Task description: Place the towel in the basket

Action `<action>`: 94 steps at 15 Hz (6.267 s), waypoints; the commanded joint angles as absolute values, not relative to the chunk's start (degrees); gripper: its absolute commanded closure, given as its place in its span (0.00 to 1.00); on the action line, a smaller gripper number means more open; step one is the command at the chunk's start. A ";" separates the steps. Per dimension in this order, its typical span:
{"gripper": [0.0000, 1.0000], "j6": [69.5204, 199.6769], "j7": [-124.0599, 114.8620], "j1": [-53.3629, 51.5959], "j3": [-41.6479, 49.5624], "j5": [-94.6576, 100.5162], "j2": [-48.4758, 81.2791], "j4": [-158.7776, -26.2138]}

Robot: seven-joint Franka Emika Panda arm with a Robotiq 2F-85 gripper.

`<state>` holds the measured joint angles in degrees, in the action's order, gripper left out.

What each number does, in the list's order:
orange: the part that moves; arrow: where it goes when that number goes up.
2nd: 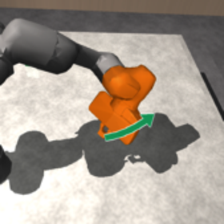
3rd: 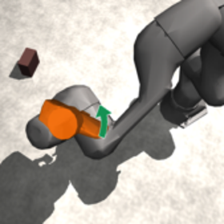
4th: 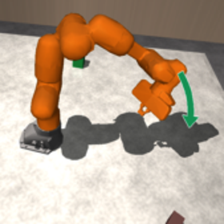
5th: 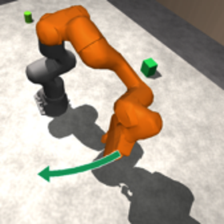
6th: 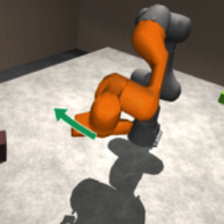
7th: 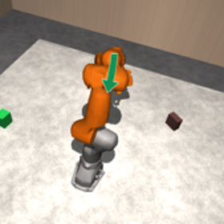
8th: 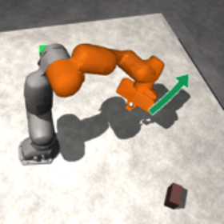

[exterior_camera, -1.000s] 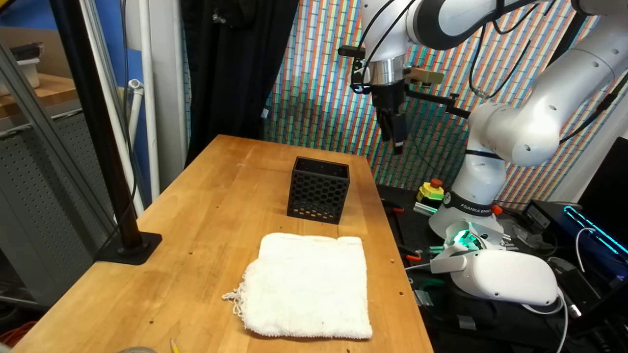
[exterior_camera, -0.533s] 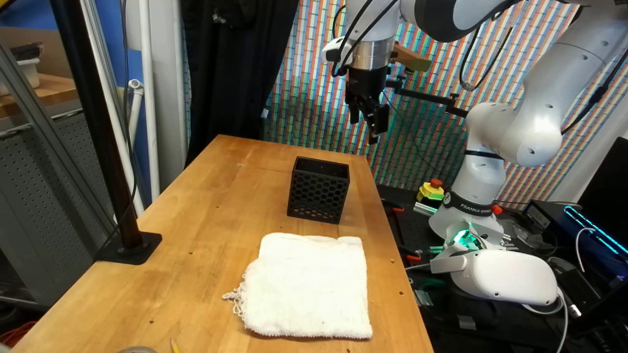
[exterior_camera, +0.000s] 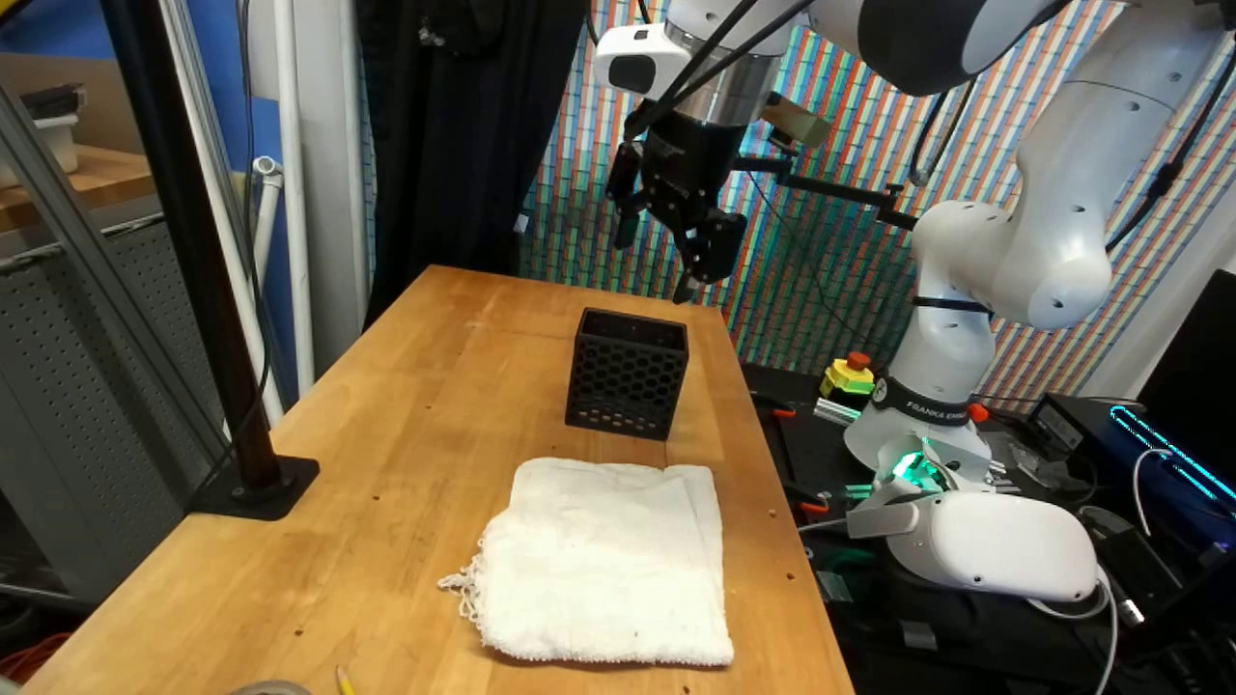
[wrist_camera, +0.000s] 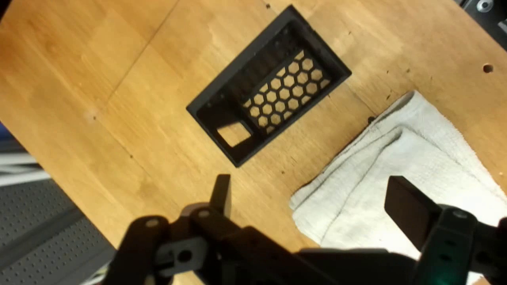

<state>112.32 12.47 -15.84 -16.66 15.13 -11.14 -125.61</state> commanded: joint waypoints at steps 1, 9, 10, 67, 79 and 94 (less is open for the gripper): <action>0.00 120.61 18.95 -17.26 -16.37 15.52 -10.35 -125.45; 0.00 123.81 22.47 -17.07 -15.95 15.18 -9.95 -126.47; 0.00 123.81 22.55 -17.06 -15.94 15.18 -9.95 -126.47; 0.84 126.45 30.87 -18.99 -19.73 18.84 -8.63 -127.85; 0.84 123.59 31.90 -18.30 -10.70 19.30 -25.89 -142.21; 0.84 133.42 70.29 -17.23 -1.95 -2.79 -13.21 -142.63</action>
<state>138.50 66.96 -17.92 -0.78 1.14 -11.76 -143.33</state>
